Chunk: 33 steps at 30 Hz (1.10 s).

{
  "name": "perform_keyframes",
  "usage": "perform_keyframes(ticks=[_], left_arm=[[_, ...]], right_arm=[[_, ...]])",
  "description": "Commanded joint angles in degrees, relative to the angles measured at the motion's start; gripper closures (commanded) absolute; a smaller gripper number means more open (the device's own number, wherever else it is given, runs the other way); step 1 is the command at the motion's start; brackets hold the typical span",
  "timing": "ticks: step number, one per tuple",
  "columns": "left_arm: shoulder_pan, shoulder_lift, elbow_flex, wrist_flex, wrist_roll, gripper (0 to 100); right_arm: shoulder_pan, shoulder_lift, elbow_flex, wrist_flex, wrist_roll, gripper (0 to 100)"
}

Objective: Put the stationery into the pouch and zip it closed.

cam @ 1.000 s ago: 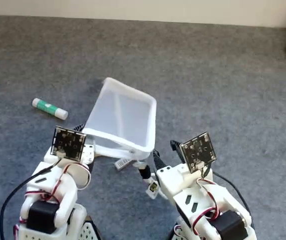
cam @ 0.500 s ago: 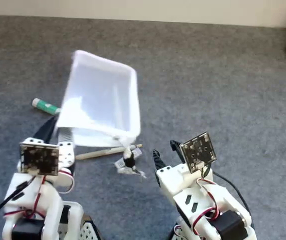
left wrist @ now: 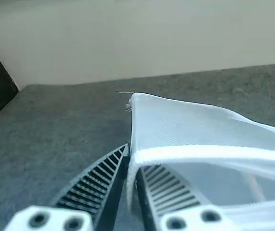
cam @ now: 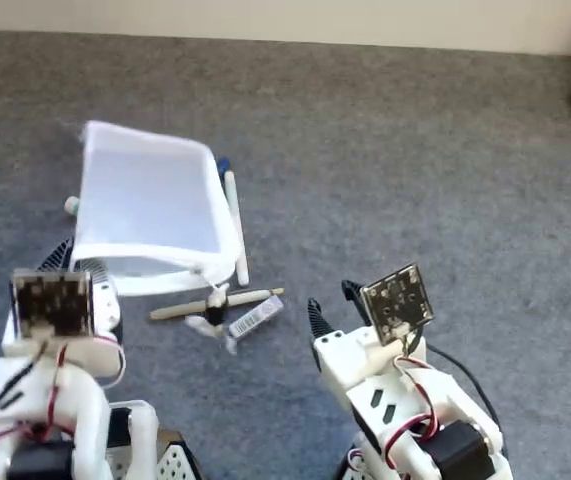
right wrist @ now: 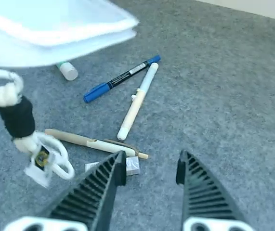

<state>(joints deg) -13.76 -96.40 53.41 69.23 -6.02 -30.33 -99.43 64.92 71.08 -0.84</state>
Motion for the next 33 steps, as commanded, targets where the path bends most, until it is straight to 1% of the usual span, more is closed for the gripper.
perform_keyframes(ticks=[1,3,6,12,15,17,21,26,31,33], left_arm=[[-0.9,13.6,-9.9,1.8,3.1,99],[-0.9,18.2,-12.6,2.6,4.9,99],[-0.9,22.7,-15.0,2.7,8.0,99],[-0.9,23.5,-14.2,2.3,13.2,99],[-1.3,23.5,-13.1,2.2,14.2,99],[-3.4,23.5,-12.5,1.3,14.3,99],[-8.0,23.5,-9.9,-1.8,17.3,99],[-10.1,23.5,-6.9,-4.2,17.4,99],[-13.3,23.5,-7.0,-4.2,18.7,99],[-14.4,23.5,-7.0,-4.0,19.4,99]], right_arm=[[1.4,1.5,-2.5,-0.3,0.4,83.6],[1.4,4.4,-2.9,-0.3,0.4,83.6],[1.4,12.5,-3.5,-0.5,0.4,83.6],[1.3,31.3,-11.3,-1.6,0.3,83.6],[1.3,38.2,-15.8,-1.6,-4.9,83.6],[1.3,42.1,-18.2,-2.2,-7.8,83.6],[1.3,48.1,-20.2,-7.6,-9.6,83.6],[1.3,55.3,-20.7,-14.5,-9.6,83.6],[-2.2,63.7,-22.5,-21.8,-9.6,83.6],[-3.6,67.6,-25.2,-23.0,-9.6,83.6]])
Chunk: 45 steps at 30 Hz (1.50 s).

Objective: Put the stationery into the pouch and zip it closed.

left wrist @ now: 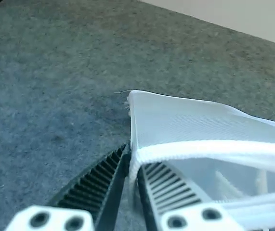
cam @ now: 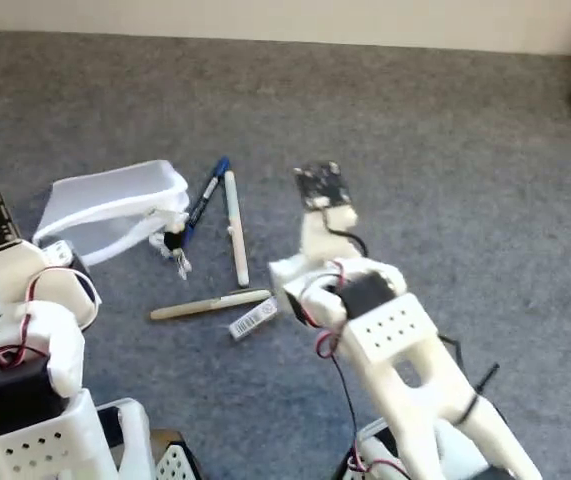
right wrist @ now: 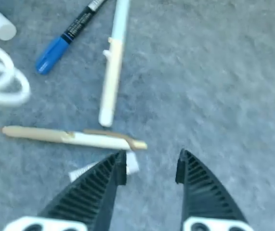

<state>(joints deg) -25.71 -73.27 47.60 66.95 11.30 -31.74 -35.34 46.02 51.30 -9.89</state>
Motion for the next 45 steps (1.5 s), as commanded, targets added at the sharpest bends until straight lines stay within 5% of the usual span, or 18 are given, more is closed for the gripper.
perform_keyframes(ticks=[1,26,45], left_arm=[[-2.7,0.4,-1.2,-1.7,2.1,99],[-2.7,0.4,-0.8,-1.6,2.2,99],[-2.4,0.3,1.5,-1.9,2.2,99]], right_arm=[[-2.4,5.5,-8.0,-3.4,-0.5,83.6],[-4.3,53.8,-54.0,-3.4,-0.2,83.6],[-2.6,73.9,-69.6,-3.3,1.4,87.4]])
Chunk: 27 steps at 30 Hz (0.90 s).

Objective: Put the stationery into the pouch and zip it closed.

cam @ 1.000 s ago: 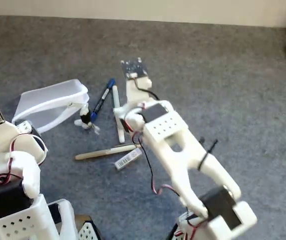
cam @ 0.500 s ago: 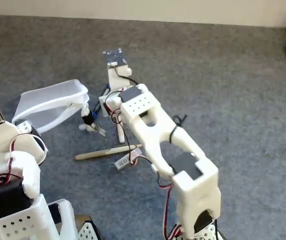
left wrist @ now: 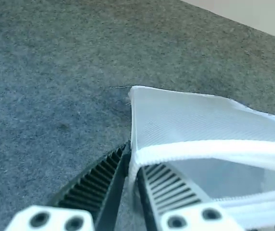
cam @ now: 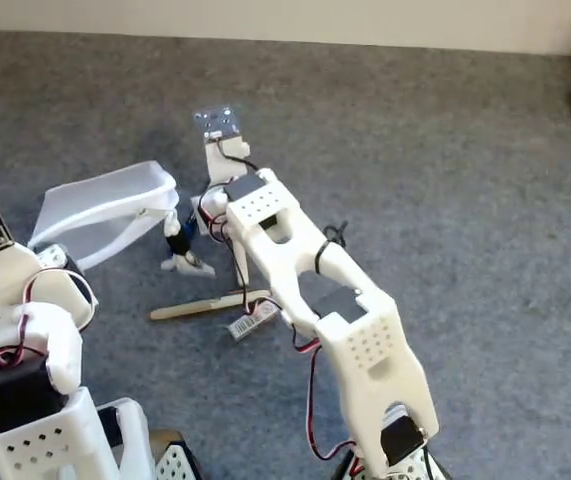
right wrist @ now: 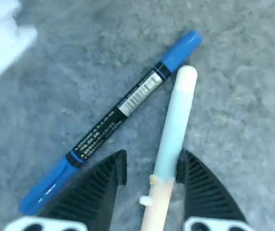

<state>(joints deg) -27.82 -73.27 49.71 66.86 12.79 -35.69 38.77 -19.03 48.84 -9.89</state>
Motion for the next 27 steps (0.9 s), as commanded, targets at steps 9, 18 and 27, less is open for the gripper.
perform_keyframes(ticks=[9,18,27], left_arm=[[-0.3,0.3,-0.5,-1.6,0.7,99],[-0.4,0.3,-0.5,-1.5,0.7,99],[-0.4,0.3,-0.5,-1.5,0.7,99]], right_arm=[[2.9,2.2,-6.4,5.8,3.9,94.4],[5.0,2.6,-16.5,21.5,4.2,94.7],[5.1,2.9,-20.6,31.4,18.1,94.7]])
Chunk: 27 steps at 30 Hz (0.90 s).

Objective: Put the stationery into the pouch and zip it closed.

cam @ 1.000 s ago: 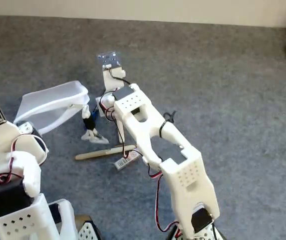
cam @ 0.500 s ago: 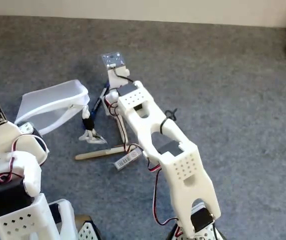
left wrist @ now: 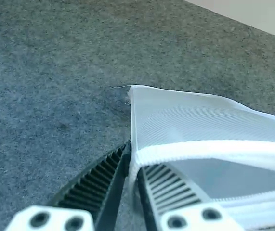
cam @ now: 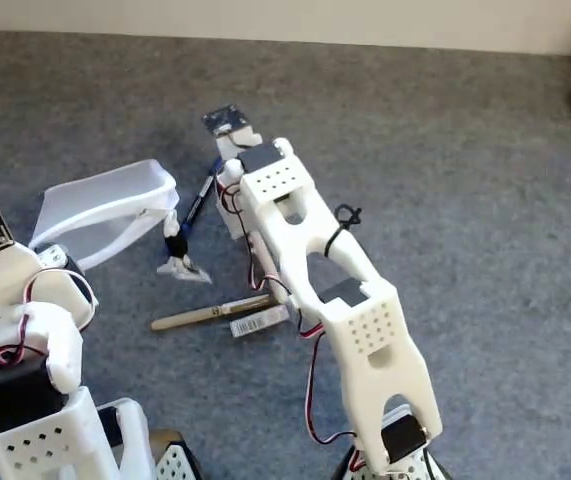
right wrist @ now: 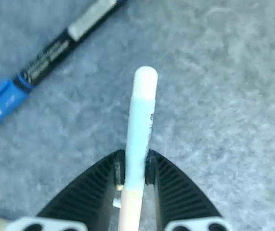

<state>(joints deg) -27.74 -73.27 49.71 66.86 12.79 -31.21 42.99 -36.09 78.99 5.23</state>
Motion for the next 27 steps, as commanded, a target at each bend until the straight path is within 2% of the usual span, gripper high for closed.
perform_keyframes(ticks=[1,7,12,17,27], left_arm=[[-0.5,0.3,-0.5,-1.5,0.7,99],[-0.5,0.3,-0.5,-1.5,0.7,99],[-0.4,0.3,-0.5,-1.5,0.7,99],[-0.5,0.3,-0.5,-1.5,0.6,99],[-0.4,0.3,-0.5,-1.6,0.6,99]], right_arm=[[0.5,-1.4,-3.6,1.2,3.3,94.7],[0.6,-1.3,-3.5,1.2,3.3,94.1],[0.6,0.5,-3.5,1.6,2.9,85.8],[0.4,3.9,-4.0,1.6,2.9,85.4],[0.4,4.0,-4.0,1.6,3.2,97.5]])
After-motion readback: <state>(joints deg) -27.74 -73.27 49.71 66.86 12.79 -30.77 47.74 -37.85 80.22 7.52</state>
